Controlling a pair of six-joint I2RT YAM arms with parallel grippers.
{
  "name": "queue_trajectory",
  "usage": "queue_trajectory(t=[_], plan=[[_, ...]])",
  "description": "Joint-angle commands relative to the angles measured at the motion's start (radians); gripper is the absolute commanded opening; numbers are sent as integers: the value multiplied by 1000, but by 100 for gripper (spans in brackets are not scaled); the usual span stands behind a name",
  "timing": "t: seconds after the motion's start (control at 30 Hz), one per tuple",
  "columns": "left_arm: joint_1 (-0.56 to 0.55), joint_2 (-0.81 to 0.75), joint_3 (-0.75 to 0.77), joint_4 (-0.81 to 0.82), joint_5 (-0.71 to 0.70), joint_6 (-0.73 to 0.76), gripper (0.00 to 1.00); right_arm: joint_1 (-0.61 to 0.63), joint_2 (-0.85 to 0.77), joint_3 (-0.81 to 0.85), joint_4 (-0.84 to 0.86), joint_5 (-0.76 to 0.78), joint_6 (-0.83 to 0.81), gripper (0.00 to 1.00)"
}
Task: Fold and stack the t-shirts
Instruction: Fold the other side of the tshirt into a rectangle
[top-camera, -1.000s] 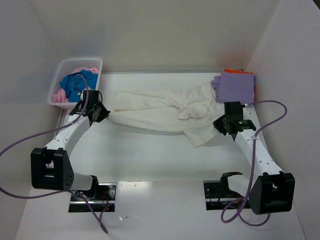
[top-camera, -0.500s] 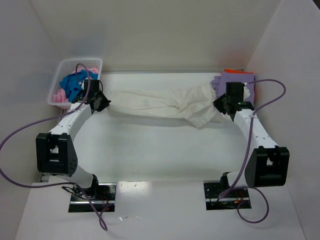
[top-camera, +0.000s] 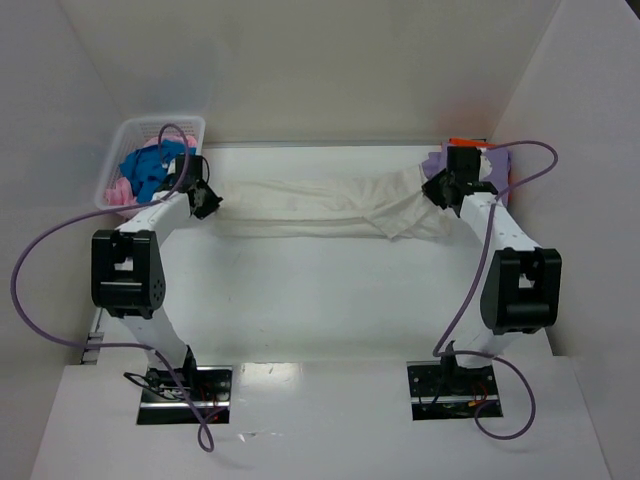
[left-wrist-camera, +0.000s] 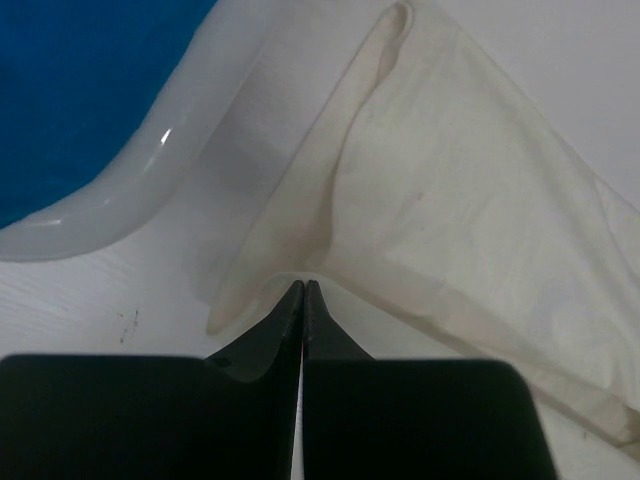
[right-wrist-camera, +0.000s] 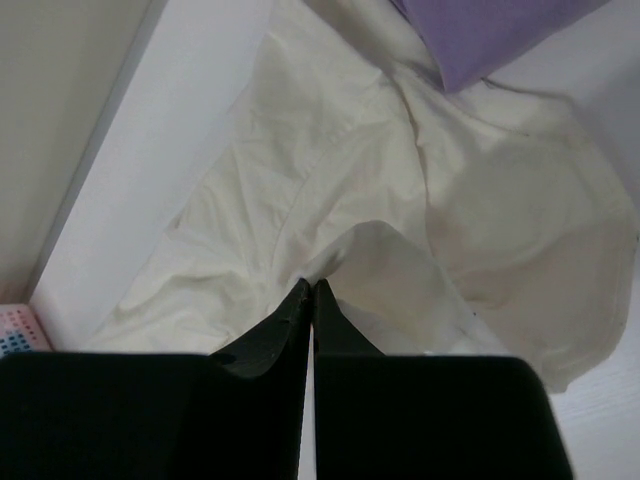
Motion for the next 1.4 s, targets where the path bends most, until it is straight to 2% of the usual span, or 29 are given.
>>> queue_trajectory(t=[0.0, 0.57, 0.87, 0.93, 0.97, 1.03, 1.07, 1.1, 1.2, 1.23, 1.37], plan=[[27, 42, 60, 52, -33, 17, 0, -7, 54, 59, 79, 2, -19, 4], [36, 209, 202, 61, -22, 37, 0, -7, 296, 240, 143, -27, -85, 6], [36, 272, 260, 84, -11, 37, 2, -17, 393, 293, 165, -50, -126, 11], [36, 284, 284, 84, -11, 46, 3, -17, 427, 306, 165, -78, -157, 16], [36, 295, 297, 84, -11, 55, 8, -26, 439, 324, 165, -78, -157, 18], [36, 295, 318, 84, 1, 64, 18, -26, 468, 359, 154, -104, -182, 35], [36, 295, 318, 84, 1, 64, 25, -26, 468, 369, 142, -104, -191, 42], [36, 295, 318, 93, 10, 75, 42, -26, 468, 369, 142, -104, -191, 46], [36, 269, 308, 134, 42, 98, 56, -26, 439, 378, 142, -104, -231, 62], [36, 251, 308, 150, 67, 107, 67, -26, 426, 378, 142, -104, -254, 73], [36, 218, 274, 255, 299, 152, 82, -26, 316, 387, 96, -104, -272, 81]])
